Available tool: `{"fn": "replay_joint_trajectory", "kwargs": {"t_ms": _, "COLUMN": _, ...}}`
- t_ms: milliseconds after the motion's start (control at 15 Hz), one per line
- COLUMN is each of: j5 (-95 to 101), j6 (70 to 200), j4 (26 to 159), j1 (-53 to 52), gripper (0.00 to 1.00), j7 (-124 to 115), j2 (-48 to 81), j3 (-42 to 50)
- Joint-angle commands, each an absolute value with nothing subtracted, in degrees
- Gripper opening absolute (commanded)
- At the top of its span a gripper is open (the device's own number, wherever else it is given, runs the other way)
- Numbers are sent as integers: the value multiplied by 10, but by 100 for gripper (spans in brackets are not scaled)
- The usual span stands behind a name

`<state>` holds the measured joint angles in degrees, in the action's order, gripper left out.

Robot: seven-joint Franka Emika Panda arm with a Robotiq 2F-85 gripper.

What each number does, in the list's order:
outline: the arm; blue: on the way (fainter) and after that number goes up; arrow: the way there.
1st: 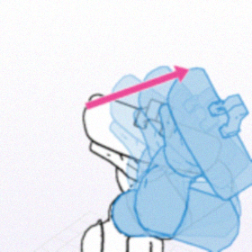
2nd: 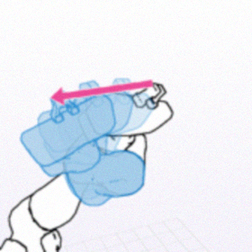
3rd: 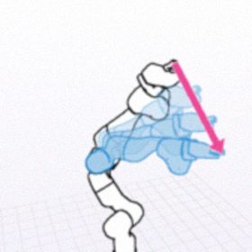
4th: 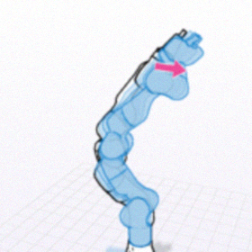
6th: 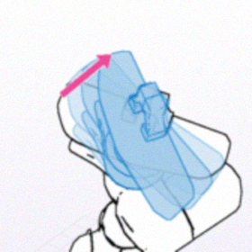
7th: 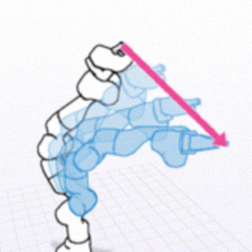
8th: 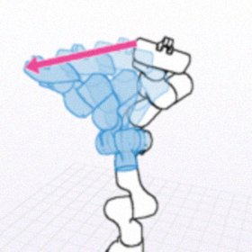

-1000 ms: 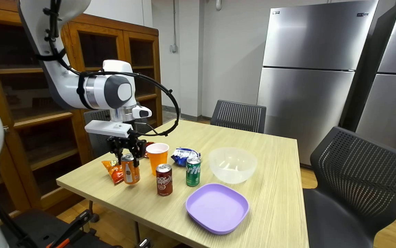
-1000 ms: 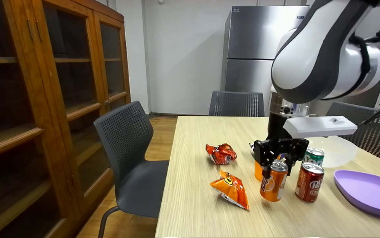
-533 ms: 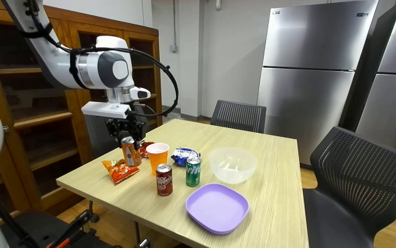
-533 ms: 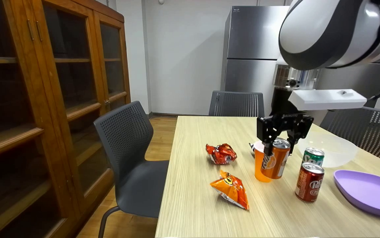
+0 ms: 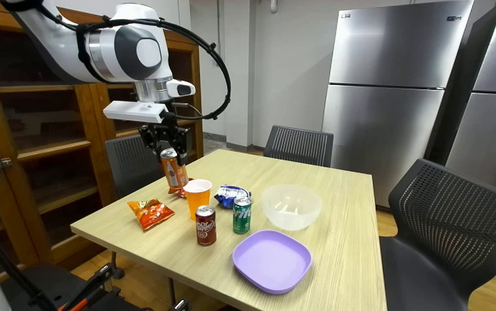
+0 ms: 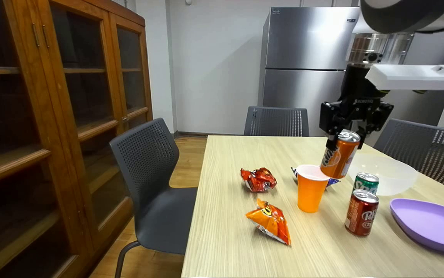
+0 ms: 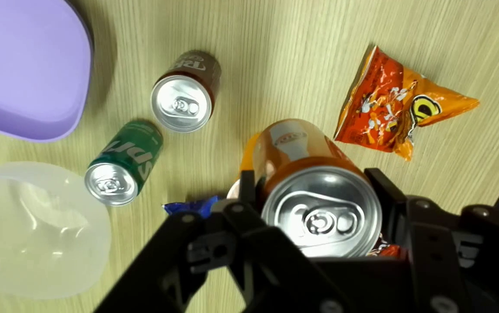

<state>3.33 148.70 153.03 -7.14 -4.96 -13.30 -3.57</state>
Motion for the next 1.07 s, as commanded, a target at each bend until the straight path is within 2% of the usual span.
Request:
{"fn": "replay_joint_trajectory", "kwargs": {"t_ms": 0, "j5": 27, "j6": 1470, "j4": 1556, "j1": -43, "gripper": 38, "j7": -22, "j2": -196, "j3": -18}}
{"fn": "replay_joint_trajectory", "kwargs": {"t_ms": 533, "j5": 38, "j6": 1476, "j4": 1577, "j1": 40, "gripper": 38, "j7": 15, "j2": -223, "j3": 57}}
{"fn": "replay_joint_trajectory", "kwargs": {"t_ms": 1000, "j5": 43, "j6": 1481, "j4": 1563, "j1": 110, "gripper": 38, "j7": 35, "j2": -185, "j3": 113}}
